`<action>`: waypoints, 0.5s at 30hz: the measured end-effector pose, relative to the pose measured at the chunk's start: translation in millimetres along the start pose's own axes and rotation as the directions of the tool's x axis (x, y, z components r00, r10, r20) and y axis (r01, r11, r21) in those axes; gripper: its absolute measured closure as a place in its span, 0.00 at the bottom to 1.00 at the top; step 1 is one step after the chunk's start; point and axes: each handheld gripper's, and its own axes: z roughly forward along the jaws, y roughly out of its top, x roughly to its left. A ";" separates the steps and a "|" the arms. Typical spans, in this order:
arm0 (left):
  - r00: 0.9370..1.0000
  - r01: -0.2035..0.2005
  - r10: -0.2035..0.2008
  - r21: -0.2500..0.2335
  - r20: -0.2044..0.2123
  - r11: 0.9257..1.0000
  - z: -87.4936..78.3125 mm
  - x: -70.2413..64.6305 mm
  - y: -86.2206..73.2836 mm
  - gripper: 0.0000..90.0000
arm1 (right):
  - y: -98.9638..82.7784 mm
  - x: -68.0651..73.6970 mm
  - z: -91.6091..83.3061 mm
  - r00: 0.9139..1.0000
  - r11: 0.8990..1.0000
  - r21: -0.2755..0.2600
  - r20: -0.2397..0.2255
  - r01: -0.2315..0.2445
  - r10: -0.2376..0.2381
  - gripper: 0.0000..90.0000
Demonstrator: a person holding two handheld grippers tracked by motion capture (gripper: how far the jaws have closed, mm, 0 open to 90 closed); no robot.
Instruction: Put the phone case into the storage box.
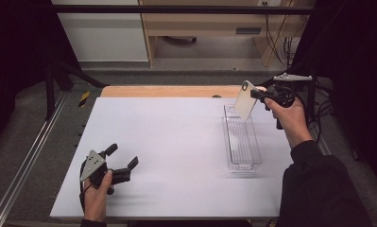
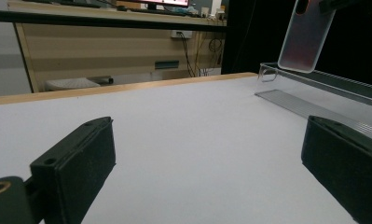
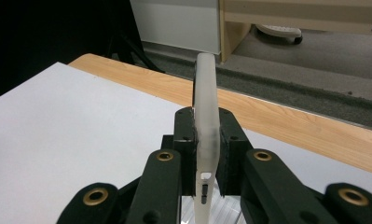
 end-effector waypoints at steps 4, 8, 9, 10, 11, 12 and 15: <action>1.000 0.001 -0.001 -0.001 0.000 1.000 0.0 0.0 0.0 0.03 | -0.7 0.7 1.2 1.000 1.000 0.000 -0.006 0.002 -0.002 0.90; 1.000 0.000 0.000 -0.003 0.000 1.000 -0.3 0.1 0.1 0.03 | -2.6 1.4 3.2 1.000 1.000 0.005 -0.008 0.002 -0.002 0.90; 1.000 0.001 -0.001 -0.003 0.000 1.000 -0.4 0.2 0.2 0.03 | -3.1 1.6 3.7 1.000 1.000 0.006 -0.008 0.001 0.000 0.90; 1.000 0.001 -0.001 -0.004 0.000 1.000 -0.4 0.2 0.1 0.03 | -3.7 1.6 4.3 1.000 1.000 0.007 -0.008 0.001 -0.001 0.90; 1.000 0.002 -0.002 -0.004 0.000 1.000 -0.3 0.3 0.1 0.03 | -4.2 1.6 4.7 1.000 1.000 0.007 -0.010 0.000 0.000 0.90; 1.000 0.002 -0.002 -0.003 0.000 1.000 -0.3 0.3 0.1 0.03 | -4.7 1.6 5.2 1.000 1.000 0.008 -0.010 0.001 -0.001 0.90; 1.000 0.001 -0.001 -0.003 0.001 1.000 -0.2 0.2 0.1 0.03 | -6.0 2.0 6.5 1.000 1.000 0.012 -0.010 -0.002 0.003 0.90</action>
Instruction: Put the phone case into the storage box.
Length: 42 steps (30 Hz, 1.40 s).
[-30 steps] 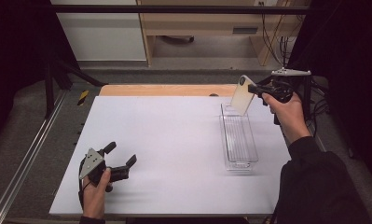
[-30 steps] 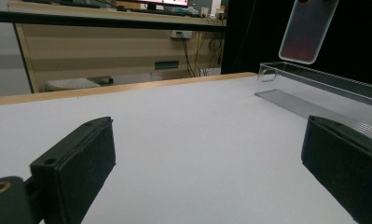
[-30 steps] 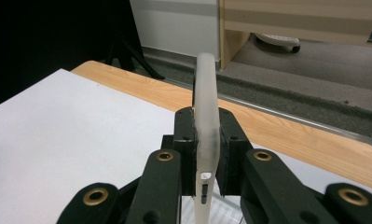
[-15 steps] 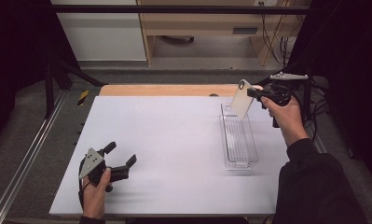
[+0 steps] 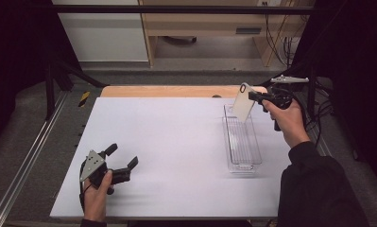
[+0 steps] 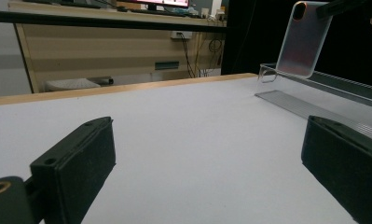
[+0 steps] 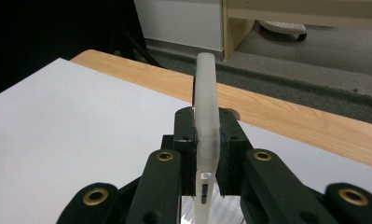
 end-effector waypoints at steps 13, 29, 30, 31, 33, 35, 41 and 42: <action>1.000 -0.002 0.002 -0.001 0.003 1.000 -0.2 -0.1 0.2 0.03 | -5.7 -0.5 5.1 1.000 1.000 0.006 -0.002 -0.001 0.001 0.90; 1.000 0.000 0.000 0.000 0.006 1.000 0.5 -0.7 -0.1 0.03 | -8.4 -0.3 9.7 1.000 1.000 0.008 0.001 0.002 -0.002 0.90; 1.000 -0.001 0.001 0.000 0.007 1.000 0.4 -0.7 -0.1 0.03 | -8.5 -0.3 9.7 1.000 1.000 0.008 0.002 0.000 0.000 0.90; 1.000 -0.001 0.001 0.000 0.007 1.000 0.4 -0.7 -0.1 0.03 | -8.6 -0.4 9.8 1.000 1.000 0.008 0.002 -0.001 0.001 0.90; 1.000 0.000 0.000 0.000 0.007 1.000 0.4 -0.6 -0.1 0.03 | -9.1 -0.2 10.0 1.000 1.000 0.009 0.002 -0.003 0.003 0.90; 1.000 0.000 0.000 -0.001 0.006 1.000 0.3 -0.6 -0.1 0.03 | -9.8 0.0 10.8 1.000 1.000 0.012 0.003 -0.001 0.001 0.90; 1.000 -0.002 0.002 0.000 0.007 1.000 0.4 -1.0 -0.1 0.03 | -10.5 -0.1 12.8 1.000 1.000 0.020 0.009 0.005 -0.006 0.90; 1.000 -0.001 0.001 0.000 0.007 1.000 0.5 -0.9 -0.1 0.03 | -10.8 -0.1 13.2 1.000 1.000 0.019 0.010 0.006 -0.006 0.90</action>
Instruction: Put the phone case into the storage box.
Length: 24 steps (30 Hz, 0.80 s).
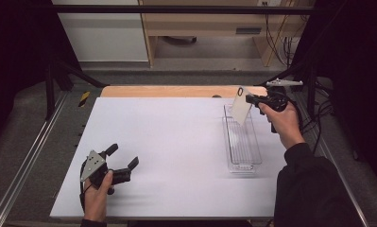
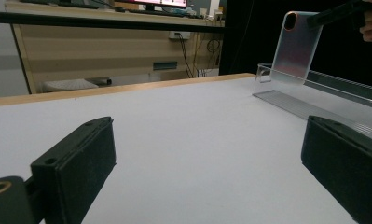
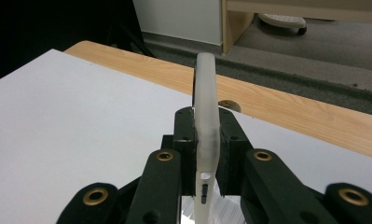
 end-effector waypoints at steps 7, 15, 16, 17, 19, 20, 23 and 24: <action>1.000 0.001 -0.001 0.000 0.003 1.000 0.9 -0.6 -0.2 0.03 | -5.5 0.9 6.3 1.000 1.000 0.004 0.006 0.007 -0.007 0.90; 1.000 -0.001 0.001 0.003 0.004 1.000 1.2 -0.2 -0.4 0.03 | -9.8 2.6 13.9 1.000 1.000 0.010 0.004 0.006 -0.006 0.90; 1.000 -0.001 0.001 0.003 0.005 1.000 1.3 -0.3 -0.5 0.03 | -9.8 3.0 14.5 1.000 1.000 0.009 0.005 0.009 -0.009 0.90; 1.000 -0.002 0.002 0.004 0.005 1.000 1.4 -0.3 -0.5 0.03 | -10.0 3.5 14.9 1.000 1.000 0.008 0.006 0.010 -0.010 0.90; 1.000 -0.003 0.003 0.005 0.006 1.000 1.5 -0.5 -0.5 0.03 | -10.2 4.7 15.3 1.000 1.000 0.009 0.003 0.008 -0.008 0.90; 1.000 -0.003 0.003 0.005 0.006 1.000 1.5 -0.7 -0.5 0.03 | -10.3 5.1 15.5 1.000 1.000 0.009 0.003 0.010 -0.010 0.90; 1.000 -0.004 0.004 0.006 0.007 1.000 1.7 -0.8 -0.5 0.03 | -11.1 7.3 15.9 1.000 1.000 0.011 0.004 0.014 -0.014 0.90; 1.000 -0.004 0.004 0.006 0.007 1.000 1.8 -0.9 -0.5 0.03 | -11.5 8.1 16.4 1.000 1.000 0.015 0.008 0.011 -0.011 0.90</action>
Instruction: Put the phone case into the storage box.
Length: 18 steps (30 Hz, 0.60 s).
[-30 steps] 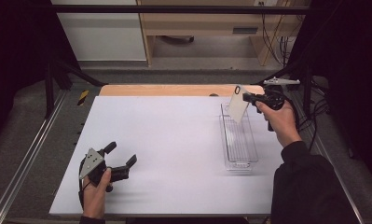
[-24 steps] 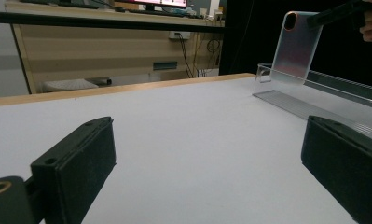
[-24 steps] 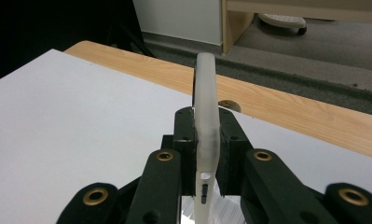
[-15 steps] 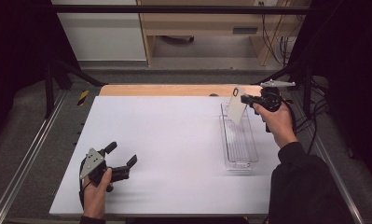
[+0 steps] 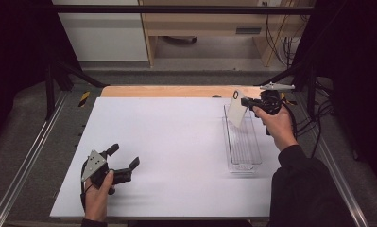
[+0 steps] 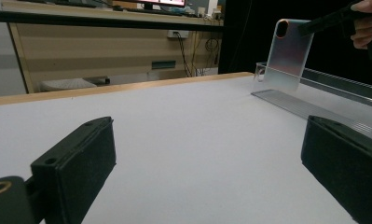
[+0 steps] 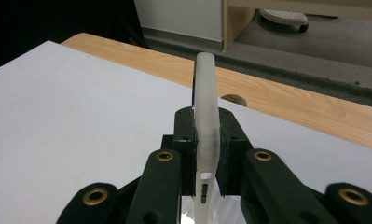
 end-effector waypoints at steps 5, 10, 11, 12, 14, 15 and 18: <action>1.000 0.000 0.000 -0.003 0.000 1.000 -0.5 -0.5 0.4 0.03 | -0.9 1.5 3.3 1.000 1.000 0.002 0.006 -0.002 0.002 0.90; 1.000 0.002 -0.002 -0.007 -0.001 1.000 -0.6 -0.4 0.5 0.03 | -0.7 5.3 7.5 1.000 1.000 0.011 0.005 0.009 -0.009 0.90; 1.000 0.002 -0.002 -0.007 -0.001 1.000 -0.7 -0.4 0.6 0.03 | -0.7 6.1 8.3 1.000 1.000 0.013 0.006 0.008 -0.008 0.90; 1.000 0.001 -0.001 -0.008 -0.001 1.000 -0.8 -0.3 0.6 0.03 | -0.8 6.4 9.2 1.000 1.000 0.017 0.007 0.014 -0.014 0.90; 1.000 0.001 -0.001 -0.009 -0.005 1.000 -0.9 -0.2 0.6 0.03 | -1.0 7.3 10.6 1.000 1.000 0.020 0.005 0.016 -0.016 0.90; 1.000 0.001 -0.001 -0.009 -0.005 1.000 -0.9 -0.2 0.7 0.03 | -1.0 7.7 11.2 1.000 1.000 0.023 0.005 0.015 -0.015 0.90; 1.000 0.000 0.000 -0.008 -0.005 1.000 -0.9 -0.5 0.6 0.03 | -1.5 7.7 13.7 1.000 1.000 0.026 0.005 0.016 -0.016 0.90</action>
